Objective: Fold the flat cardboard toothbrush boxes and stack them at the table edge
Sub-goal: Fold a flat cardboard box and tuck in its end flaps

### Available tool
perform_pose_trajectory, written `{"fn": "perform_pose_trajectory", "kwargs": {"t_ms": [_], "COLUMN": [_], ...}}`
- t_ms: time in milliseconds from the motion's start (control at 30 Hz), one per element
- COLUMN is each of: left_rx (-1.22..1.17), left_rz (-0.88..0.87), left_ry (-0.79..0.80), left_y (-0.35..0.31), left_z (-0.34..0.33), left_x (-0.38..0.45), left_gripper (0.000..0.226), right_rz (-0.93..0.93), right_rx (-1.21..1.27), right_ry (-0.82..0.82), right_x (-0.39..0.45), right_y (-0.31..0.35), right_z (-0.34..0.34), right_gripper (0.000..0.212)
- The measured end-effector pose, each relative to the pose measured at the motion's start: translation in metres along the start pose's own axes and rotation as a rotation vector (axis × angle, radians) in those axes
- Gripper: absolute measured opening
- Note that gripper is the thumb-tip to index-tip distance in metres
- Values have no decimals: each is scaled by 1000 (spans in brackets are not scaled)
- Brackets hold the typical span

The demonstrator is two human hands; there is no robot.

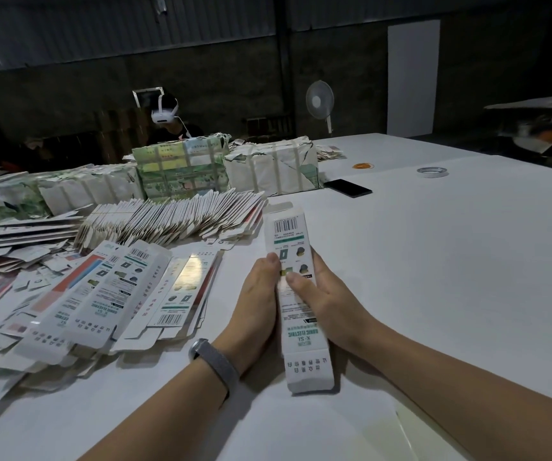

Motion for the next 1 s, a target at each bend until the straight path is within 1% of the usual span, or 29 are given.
{"fn": "perform_pose_trajectory", "kwargs": {"t_ms": [133,200,367,467,533,600,700,733,800,1000], "left_rx": [119,160,153,102,53,55,98,91,82,69], "left_rz": [-29,-37,-56,-37,-10,-23,-58,-66,-80,-126], "left_ry": [19,45,79,16,-12,-23,-43,-48,-59,-31], "left_y": [-4,-6,-9,-8,-3,-2,-2,-2,-2,-6], "left_z": [-3,-5,-6,-2,3,5,5,5,5,4], "left_x": [-3,-4,-5,-4,-3,-2,-3,-2,-2,-3], "left_gripper": [40,41,39,50,46,39,48,49,45,32], "right_rz": [-17,-17,-7,-16,-27,-44,-78,-85,-93,-104], "right_rx": [150,203,188,186,168,162,159,159,170,184], "right_ry": [-75,-94,-45,12,42,30,-10,-13,-11,-7], "right_x": [4,6,6,5,4,4,4,4,4,5], "right_y": [4,5,8,8,5,1,-3,-3,-3,-1], "right_z": [11,16,14,9,5,6,10,11,10,10], "right_gripper": [30,27,33,42,51,60,69,70,69,56]}}
Point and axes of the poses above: each hand's wrist, its own x-axis towards the middle knuckle, its own z-axis out of the back of the hand, y = z × x, the point moved 6 cm from there along x, towards the middle knuckle, and after that the axes turned 15 degrees about x, right-handed, at the moved point
